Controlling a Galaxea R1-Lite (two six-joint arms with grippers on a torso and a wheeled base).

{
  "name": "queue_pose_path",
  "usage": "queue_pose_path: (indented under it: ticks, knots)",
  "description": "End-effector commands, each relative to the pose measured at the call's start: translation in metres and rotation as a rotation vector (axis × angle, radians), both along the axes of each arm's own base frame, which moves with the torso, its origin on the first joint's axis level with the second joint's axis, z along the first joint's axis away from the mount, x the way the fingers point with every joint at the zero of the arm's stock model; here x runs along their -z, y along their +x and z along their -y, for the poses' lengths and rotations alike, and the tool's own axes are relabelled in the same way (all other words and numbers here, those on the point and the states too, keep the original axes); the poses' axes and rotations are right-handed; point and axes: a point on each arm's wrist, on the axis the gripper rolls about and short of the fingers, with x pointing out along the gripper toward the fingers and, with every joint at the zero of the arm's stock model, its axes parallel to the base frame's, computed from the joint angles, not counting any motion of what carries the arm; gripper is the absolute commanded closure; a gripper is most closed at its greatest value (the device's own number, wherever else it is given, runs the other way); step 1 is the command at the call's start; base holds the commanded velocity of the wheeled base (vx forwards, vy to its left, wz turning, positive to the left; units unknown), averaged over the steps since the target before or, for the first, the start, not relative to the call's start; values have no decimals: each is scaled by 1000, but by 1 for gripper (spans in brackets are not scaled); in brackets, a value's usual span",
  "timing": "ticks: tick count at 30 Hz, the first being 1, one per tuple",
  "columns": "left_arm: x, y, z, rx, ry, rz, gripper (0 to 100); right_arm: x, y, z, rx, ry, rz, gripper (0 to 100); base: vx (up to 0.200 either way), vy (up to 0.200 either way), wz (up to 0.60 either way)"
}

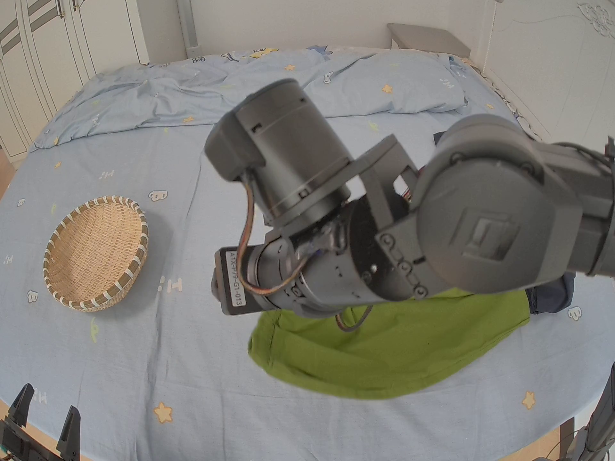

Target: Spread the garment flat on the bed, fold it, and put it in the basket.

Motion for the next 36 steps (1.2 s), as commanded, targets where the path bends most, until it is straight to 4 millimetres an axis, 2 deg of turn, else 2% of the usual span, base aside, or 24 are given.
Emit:
queue_pose_path:
  ticks: [1,4,8,9,10,12,13,14,15,18,19,20,21,22,24,26,27,29,34,35,36]
  knots:
    - [5,1,0,-1,0,-10,0,13,-1,-4,-8,-37,-21,0,0,0,0]
    - [5,1,0,-1,0,-10,0,16,-2,-2,-5,-53,-31,0,0,0,0]
    - [5,1,0,1,0,-10,0,11,1,14,25,-56,-39,0,0,0,0]
    - [5,1,0,-1,0,-10,0,-6,2,34,65,-18,-32,0,0,0,0]
    - [5,1,0,-1,0,-10,0,-11,3,41,77,-6,-30,0,0,0,0]
    - [5,1,0,1,0,-10,0,-26,4,78,120,42,-53,0,0,0,0]
    - [5,1,0,1,0,-10,0,-26,4,78,120,42,-53,0,0,0,0]
    - [5,1,0,4,7,-9,0,-35,2,109,154,79,-81,0,0,0,0]
    - [5,1,0,4,10,-9,0,-38,-1,125,169,100,-98,0,0,0,0]
    - [5,1,0,5,23,-14,0,-40,-15,169,210,185,-147,0,0,0,0]
    - [5,1,0,7,23,-14,0,-40,-16,172,211,190,-148,0,0,0,0]
    - [5,1,0,13,20,-12,0,-37,-21,197,237,238,-156,0,0,0,0]
    - [5,1,0,13,23,-12,0,-36,-22,200,240,245,-156,0,0,0,0]
    - [5,1,0,15,30,-11,0,-34,-29,221,262,292,-138,0,0,0,0]
    - [5,1,1,19,46,-9,0,-33,-36,239,284,331,-115,0,0,0,0]
    - [4,0,1,30,89,1,0,-31,-46,254,287,355,-116,0,0,0,0]
    - [4,0,1,30,89,1,0,-31,-46,254,287,355,-116,0,0,0,0]
    - [3,1,1,36,111,15,0,-30,-59,263,252,378,-121,0,0,0,0]
    - [2,1,1,39,117,20,0,-25,-69,269,186,346,-83,0,0,0,0]
    - [-15,-3,1,25,93,100,0,-25,-69,270,174,333,-64,0,0,0,0]
    - [-51,-15,1,38,30,250,0,-25,-69,270,166,325,-54,0,0,0,0]
